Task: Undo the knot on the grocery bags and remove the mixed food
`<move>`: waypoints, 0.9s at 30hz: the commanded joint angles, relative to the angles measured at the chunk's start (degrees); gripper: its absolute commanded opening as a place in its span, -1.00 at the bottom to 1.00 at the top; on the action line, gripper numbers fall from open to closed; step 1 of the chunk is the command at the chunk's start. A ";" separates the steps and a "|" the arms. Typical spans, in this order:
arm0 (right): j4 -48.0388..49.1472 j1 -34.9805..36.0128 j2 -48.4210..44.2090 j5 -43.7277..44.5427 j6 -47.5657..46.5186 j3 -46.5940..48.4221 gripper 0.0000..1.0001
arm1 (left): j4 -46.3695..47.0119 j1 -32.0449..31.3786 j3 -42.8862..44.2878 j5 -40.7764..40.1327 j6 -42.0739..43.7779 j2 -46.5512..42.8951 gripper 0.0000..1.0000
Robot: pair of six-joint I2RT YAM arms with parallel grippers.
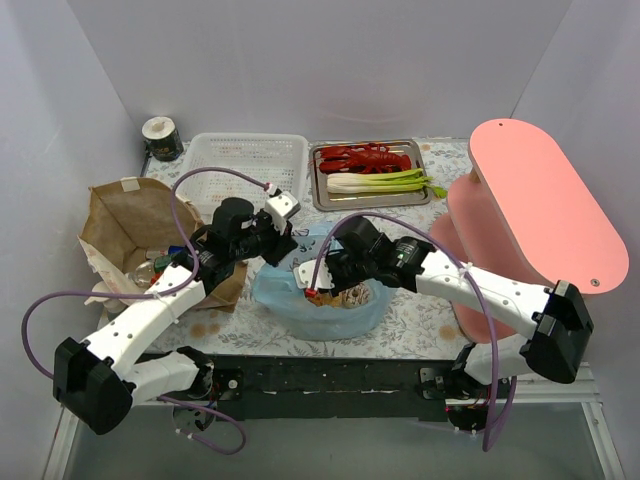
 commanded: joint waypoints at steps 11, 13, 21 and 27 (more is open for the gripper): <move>-9.81 -6.89 -4.32 10.81 2.73 -0.95 -0.64 | 5.51 1.05 0.15 -0.29 -2.04 0.04 -1.00; -12.97 -6.89 -3.62 1.46 3.43 3.44 -0.63 | 5.51 0.96 0.15 0.59 -2.48 0.21 -1.00; -20.02 -5.57 2.18 -17.67 6.16 16.82 -0.38 | 5.51 0.96 1.47 1.91 -2.66 1.27 -1.00; -11.60 -3.82 5.17 -14.63 11.69 14.90 -0.71 | 4.99 0.96 2.26 0.51 -0.90 1.97 -1.00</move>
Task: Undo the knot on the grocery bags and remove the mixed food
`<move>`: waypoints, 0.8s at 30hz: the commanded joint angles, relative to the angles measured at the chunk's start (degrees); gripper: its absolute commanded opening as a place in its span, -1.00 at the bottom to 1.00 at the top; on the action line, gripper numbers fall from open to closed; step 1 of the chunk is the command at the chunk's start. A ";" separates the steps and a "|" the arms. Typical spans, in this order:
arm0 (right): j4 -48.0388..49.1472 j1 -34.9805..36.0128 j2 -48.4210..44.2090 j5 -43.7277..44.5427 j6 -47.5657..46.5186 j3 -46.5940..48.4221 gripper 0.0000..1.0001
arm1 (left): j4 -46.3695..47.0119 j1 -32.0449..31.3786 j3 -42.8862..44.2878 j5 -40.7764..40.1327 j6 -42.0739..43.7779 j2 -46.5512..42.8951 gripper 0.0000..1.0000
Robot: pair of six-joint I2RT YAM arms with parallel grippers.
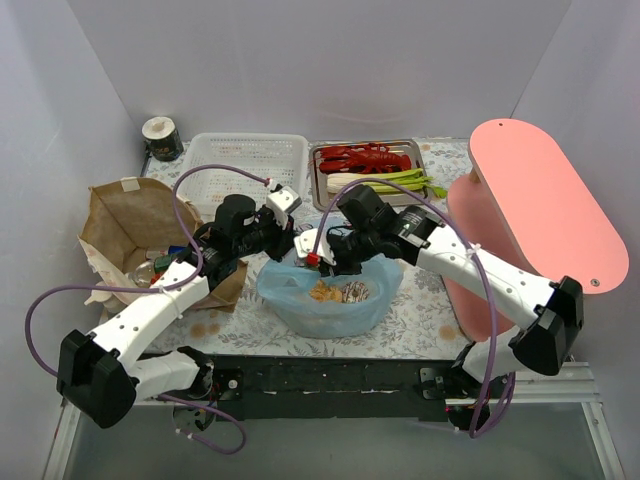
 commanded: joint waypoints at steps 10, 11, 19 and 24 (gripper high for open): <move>36.97 1.35 -1.87 20.99 4.17 -23.66 -0.97 | -1.78 0.41 0.73 -1.69 1.85 -1.84 -1.00; 37.68 0.65 -1.51 22.33 4.09 -24.98 -0.97 | -1.69 0.41 0.46 -1.95 2.03 -2.10 -1.00; 41.63 -1.29 -1.95 27.00 1.63 -30.00 -0.97 | -0.99 0.41 -0.77 1.38 2.47 -1.84 -1.00; 42.52 -1.38 -0.20 23.85 0.75 -30.18 -0.97 | 0.06 0.94 -2.00 3.41 1.77 -1.40 -1.00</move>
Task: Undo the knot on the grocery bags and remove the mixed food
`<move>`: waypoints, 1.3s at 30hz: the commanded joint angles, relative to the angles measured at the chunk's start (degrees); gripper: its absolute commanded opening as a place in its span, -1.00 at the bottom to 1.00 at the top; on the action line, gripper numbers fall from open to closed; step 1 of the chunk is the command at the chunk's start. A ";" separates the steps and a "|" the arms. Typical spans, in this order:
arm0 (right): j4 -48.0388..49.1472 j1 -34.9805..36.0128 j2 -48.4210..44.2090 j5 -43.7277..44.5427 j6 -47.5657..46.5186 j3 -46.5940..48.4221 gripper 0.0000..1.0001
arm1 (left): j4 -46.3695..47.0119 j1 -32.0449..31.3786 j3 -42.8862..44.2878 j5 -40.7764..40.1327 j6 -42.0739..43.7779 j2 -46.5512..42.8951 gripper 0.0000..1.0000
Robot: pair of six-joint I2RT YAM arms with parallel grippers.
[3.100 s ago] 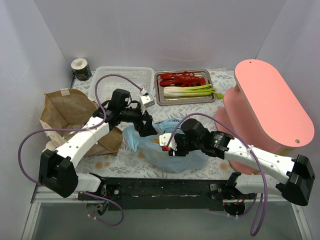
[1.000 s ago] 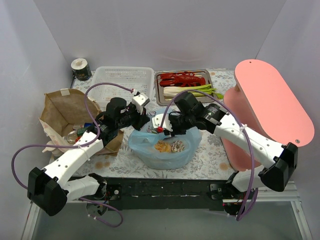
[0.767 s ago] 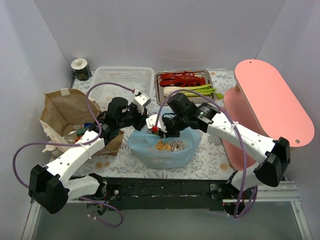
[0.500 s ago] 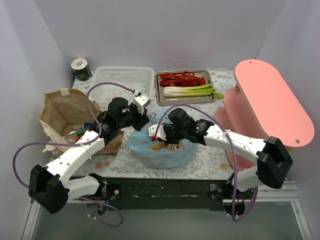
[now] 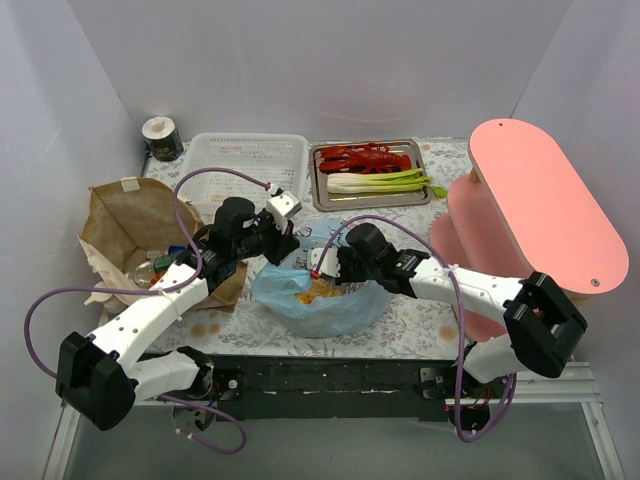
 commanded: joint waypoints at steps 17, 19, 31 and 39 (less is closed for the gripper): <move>1.28 -7.60 14.15 -14.28 -0.17 8.37 -0.10 | 2.41 1.16 -2.16 1.57 0.15 1.76 -1.00; -1.00 -8.31 16.08 -17.88 0.27 9.16 -0.05 | 2.41 1.16 -2.16 1.48 0.06 2.20 -1.00; -3.20 -8.84 17.06 -21.14 -2.37 7.67 -0.52 | 3.37 2.65 -2.33 1.39 -0.38 3.25 -1.00; -14.26 -8.84 3.36 -25.43 0.28 9.78 -0.97 | 5.84 6.52 -2.42 4.11 -0.38 2.90 -1.00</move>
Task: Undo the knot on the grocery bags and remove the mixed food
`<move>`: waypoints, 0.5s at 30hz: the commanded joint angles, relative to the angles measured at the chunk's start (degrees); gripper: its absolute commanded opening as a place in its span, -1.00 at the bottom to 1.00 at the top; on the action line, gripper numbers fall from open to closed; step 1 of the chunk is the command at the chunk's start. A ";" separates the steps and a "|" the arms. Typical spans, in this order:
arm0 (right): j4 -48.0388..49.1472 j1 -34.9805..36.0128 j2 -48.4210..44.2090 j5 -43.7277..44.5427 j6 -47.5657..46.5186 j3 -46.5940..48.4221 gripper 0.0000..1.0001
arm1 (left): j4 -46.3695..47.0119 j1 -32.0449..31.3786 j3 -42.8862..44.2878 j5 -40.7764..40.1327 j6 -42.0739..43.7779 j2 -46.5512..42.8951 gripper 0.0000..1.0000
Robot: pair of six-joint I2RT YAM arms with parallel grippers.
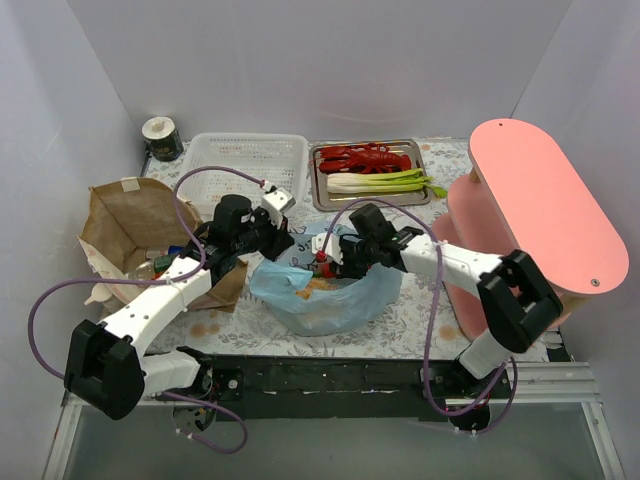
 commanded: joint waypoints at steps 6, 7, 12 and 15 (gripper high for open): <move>-8.88 -0.07 -17.50 -10.05 5.64 0.63 -0.97 | 4.27 3.51 1.58 3.60 1.49 2.41 -1.00; -9.32 -0.07 -18.12 -10.59 6.87 0.90 -0.97 | 4.71 3.51 2.11 3.51 1.05 2.76 -0.99; -12.23 -0.07 -20.41 -13.31 9.69 3.79 -0.97 | 6.12 3.42 2.55 3.16 -0.44 2.86 -0.95; -11.53 -0.16 -20.77 -14.89 14.60 7.65 -0.97 | 5.77 3.42 2.47 1.58 -0.27 2.24 -0.89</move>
